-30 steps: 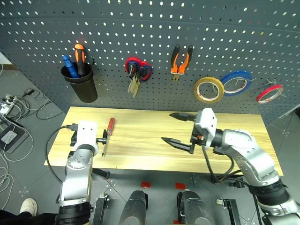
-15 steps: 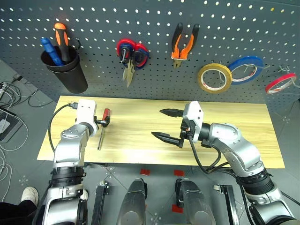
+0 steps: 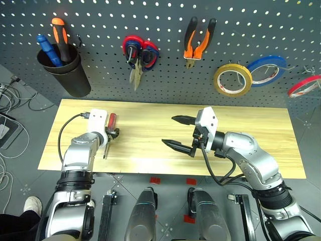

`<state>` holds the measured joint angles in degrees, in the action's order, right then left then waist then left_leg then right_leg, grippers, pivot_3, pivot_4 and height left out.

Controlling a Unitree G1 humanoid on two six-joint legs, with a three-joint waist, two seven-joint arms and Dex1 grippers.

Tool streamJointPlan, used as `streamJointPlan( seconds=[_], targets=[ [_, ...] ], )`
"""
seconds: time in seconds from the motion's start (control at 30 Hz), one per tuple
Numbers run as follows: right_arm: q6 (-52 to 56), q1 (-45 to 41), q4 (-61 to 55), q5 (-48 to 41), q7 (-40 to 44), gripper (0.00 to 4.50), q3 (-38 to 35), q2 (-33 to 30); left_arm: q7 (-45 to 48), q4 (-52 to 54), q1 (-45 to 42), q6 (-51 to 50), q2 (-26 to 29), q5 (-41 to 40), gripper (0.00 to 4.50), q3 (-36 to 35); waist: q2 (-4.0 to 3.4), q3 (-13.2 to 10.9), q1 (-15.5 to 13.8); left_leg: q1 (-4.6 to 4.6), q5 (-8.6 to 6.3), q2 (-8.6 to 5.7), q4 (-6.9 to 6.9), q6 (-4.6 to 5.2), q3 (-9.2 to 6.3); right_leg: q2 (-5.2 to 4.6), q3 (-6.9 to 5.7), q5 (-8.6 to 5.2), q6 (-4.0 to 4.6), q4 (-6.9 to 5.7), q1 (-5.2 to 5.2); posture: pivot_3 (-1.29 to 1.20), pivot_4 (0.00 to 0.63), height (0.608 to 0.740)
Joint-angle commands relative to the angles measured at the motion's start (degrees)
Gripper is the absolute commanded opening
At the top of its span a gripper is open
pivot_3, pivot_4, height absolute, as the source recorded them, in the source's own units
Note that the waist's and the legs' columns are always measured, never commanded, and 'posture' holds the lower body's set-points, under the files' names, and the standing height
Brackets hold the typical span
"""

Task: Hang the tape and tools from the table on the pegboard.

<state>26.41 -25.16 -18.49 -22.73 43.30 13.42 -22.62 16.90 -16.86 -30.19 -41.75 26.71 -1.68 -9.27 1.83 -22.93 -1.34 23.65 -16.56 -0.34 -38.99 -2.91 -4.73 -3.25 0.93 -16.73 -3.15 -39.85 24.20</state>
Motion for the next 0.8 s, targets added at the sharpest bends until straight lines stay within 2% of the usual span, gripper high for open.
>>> streamJointPlan(
  seconds=[0.03, 0.23, 0.53, 0.63, 0.8],
  targets=[
    [0.4, 0.7, -2.9, -0.6, -0.3, 4.5, -1.0, 0.0, -0.1, -0.7, -0.5, 1.4, 1.1, 0.0, 2.45, 0.0, 0.0, 0.0, 0.0, 0.05, 0.09, 0.0, 0.0, -0.16, -0.02, 0.0, -0.03, 0.0, 0.0, 0.0, 0.04, 0.13, 0.458, 0.74],
    [0.3, 0.4, -2.2, -0.4, -0.3, 4.5, -1.2, 0.1, -0.2, -1.1, -0.7, 1.7, 1.0, 0.0, 0.75, 0.2, -0.02, -0.2, 0.0, 0.14, 0.1, -0.01, 0.0, -0.18, -0.04, 0.0, -0.04, 0.0, 0.0, 0.01, 0.1, 0.13, 0.46, 0.74],
    [-0.9, -0.7, -0.1, 0.1, 0.1, 4.5, -1.9, 0.0, 0.1, -2.2, -1.3, 2.3, 0.8, -0.1, 0.74, 0.4, -0.02, -0.2, 0.0, 0.14, 0.12, -0.01, 0.01, -0.21, -0.05, 0.0, -0.05, 0.0, 0.0, 0.06, 0.11, 0.12, 0.442, 0.74],
    [-0.6, -0.8, -0.7, -1.1, 0.2, 4.5, -3.5, -0.2, 1.5, 3.5, 0.9, 2.5, 0.6, 0.3, 0.74, 2.8, -0.02, -0.2, 0.0, 0.14, 0.14, 0.0, 0.01, -0.25, -0.05, 0.0, -0.06, 0.0, 0.0, 0.09, 0.11, 0.12, 0.42, 0.74],
    [1.5, 1.7, -4.6, -4.8, 1.1, 4.5, -7.0, -2.3, 0.6, 19.0, 8.2, 0.8, -0.7, 1.1, 0.74, 6.5, 0.02, -0.2, 0.0, 0.26, 0.19, 0.06, 0.05, -0.34, -0.12, -0.1, -0.11, 0.0, 0.0, 0.35, 0.11, 0.12, 0.374, 0.74]
  ],
)
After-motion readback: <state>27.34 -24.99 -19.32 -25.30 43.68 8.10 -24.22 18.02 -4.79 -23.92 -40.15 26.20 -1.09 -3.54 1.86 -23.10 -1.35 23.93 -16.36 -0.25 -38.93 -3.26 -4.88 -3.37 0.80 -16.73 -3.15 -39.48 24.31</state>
